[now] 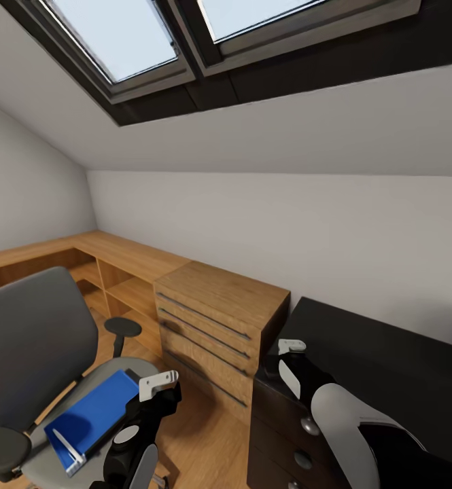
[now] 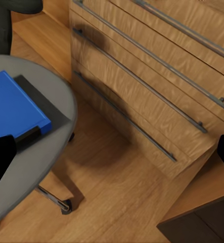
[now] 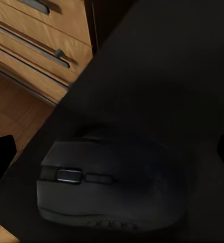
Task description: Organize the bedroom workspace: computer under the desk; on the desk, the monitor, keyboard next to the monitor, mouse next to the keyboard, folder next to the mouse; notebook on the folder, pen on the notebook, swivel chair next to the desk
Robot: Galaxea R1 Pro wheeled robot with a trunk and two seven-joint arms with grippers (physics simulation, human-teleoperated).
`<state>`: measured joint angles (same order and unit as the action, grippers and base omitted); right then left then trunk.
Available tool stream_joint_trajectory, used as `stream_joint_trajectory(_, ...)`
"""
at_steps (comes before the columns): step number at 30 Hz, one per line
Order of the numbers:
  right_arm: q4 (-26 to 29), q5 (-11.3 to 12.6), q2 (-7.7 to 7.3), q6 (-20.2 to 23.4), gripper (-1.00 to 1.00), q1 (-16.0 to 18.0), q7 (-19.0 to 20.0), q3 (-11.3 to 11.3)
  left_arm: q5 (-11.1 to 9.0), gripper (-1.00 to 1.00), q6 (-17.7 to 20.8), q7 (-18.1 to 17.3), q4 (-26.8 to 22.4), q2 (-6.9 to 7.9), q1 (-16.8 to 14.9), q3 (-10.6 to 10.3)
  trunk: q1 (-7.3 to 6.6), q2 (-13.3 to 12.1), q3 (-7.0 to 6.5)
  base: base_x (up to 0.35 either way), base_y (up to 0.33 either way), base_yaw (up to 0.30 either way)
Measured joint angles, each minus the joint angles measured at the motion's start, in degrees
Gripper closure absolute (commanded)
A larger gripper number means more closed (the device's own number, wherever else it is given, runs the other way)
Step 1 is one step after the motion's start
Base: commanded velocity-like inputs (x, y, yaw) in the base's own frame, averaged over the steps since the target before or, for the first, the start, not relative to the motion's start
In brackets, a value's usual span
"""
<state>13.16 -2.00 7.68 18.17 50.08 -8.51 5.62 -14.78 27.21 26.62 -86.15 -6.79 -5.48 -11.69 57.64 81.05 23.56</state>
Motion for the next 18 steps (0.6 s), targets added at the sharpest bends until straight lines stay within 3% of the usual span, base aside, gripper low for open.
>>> stream_joint_trajectory(8, 1.3, -0.1, 0.0, -0.3, -1.0, 0.0, -0.2, 0.0, 0.0, -1.0, 0.0, 0.0, 0.0, 0.0, 0.0, -0.1, -1.76, -3.2, -1.44, 0.0, 0.0, 0.0)
stream_joint_trajectory(13, 10.6, -0.2, 0.2, 0.2, -1.0, -1.5, -0.7, 0.2, 0.0, -1.0, -0.1, 0.0, 0.1, 0.0, 0.0, -0.1, -2.86, -5.2, -2.34, 0.0, 0.0, 0.0)
stream_joint_trajectory(14, 14.5, -0.2, 0.28, 1.0, -1.0, -3.2, -0.9, 0.2, 0.0, -1.0, -0.1, 0.0, 0.2, 0.0, 0.0, -0.1, -3.08, -5.6, -2.52, 0.0, 0.0, 0.0)
stream_joint_trajectory(15, 21.8, -0.2, 0.36, 3.3, -1.0, -7.0, -1.0, 0.3, 0.0, -1.0, -0.1, 0.0, 0.2, 0.0, 0.0, -0.1, -3.3, -6.0, -2.69, 0.0, 0.0, 0.0)
stream_joint_trajectory(16, 35.9, 0.1, 0.59, 10.2, -1.0, -15.0, -1.1, 0.3, 0.0, -1.0, -0.1, 0.0, 0.2, 0.0, 0.0, -0.1, -3.31, -6.0, -2.69, 0.0, 0.0, 0.0)
stream_joint_trajectory(18, 48.6, 0.2, 0.69, 13.1, -1.0, -19.9, -1.0, 0.4, 0.0, -1.0, -0.1, 0.0, 0.2, 0.0, 0.0, -0.1, -3.31, -6.0, -2.7, 0.0, 0.0, 0.0)
